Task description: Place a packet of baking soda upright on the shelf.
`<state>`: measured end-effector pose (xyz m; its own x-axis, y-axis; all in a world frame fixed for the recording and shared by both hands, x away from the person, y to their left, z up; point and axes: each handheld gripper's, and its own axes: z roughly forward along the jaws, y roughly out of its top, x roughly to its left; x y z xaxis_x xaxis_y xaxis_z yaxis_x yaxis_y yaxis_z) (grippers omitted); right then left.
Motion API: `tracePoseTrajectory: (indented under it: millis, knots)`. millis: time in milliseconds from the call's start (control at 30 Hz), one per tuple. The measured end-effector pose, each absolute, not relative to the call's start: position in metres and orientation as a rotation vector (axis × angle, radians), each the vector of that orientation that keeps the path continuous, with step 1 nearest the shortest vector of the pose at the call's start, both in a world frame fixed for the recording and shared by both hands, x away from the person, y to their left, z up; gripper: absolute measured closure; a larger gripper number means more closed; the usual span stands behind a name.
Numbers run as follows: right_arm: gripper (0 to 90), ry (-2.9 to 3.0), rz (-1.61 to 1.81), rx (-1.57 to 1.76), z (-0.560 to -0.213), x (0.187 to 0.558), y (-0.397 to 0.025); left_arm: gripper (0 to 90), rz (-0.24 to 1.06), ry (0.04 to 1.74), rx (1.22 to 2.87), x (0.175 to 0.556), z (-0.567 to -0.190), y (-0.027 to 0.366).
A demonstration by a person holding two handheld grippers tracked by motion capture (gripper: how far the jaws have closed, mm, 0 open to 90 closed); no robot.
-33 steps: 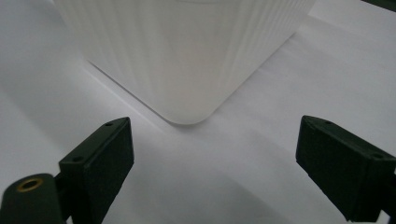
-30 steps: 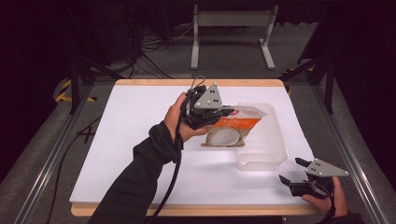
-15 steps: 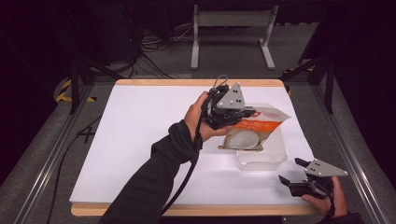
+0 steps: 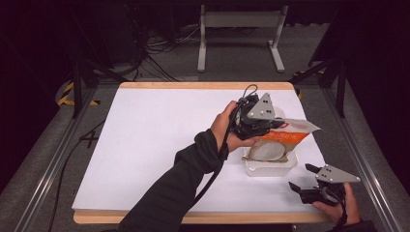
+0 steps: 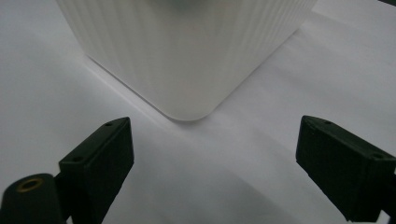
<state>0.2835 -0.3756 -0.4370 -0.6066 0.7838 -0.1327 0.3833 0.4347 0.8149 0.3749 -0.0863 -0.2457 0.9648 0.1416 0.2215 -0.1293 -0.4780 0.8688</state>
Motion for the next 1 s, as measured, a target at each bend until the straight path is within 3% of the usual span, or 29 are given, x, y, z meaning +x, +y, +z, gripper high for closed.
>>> tracePoseTrajectory:
  millis: [467,800,1000]
  knots:
    - [11.9,2.19,1.057,0.977,-0.437,0.283,-0.375,89.8,0.253,0.033,1.996,0.371,-0.267,-0.105]
    - [11.9,2.195,1.058,0.976,-0.437,0.284,-0.374,89.8,0.17,0.066,1.964,0.375,-0.292,-0.097]
    - [11.9,2.198,1.053,0.976,-0.438,0.284,-0.374,89.7,0.186,0.054,1.957,0.373,-0.294,-0.091]
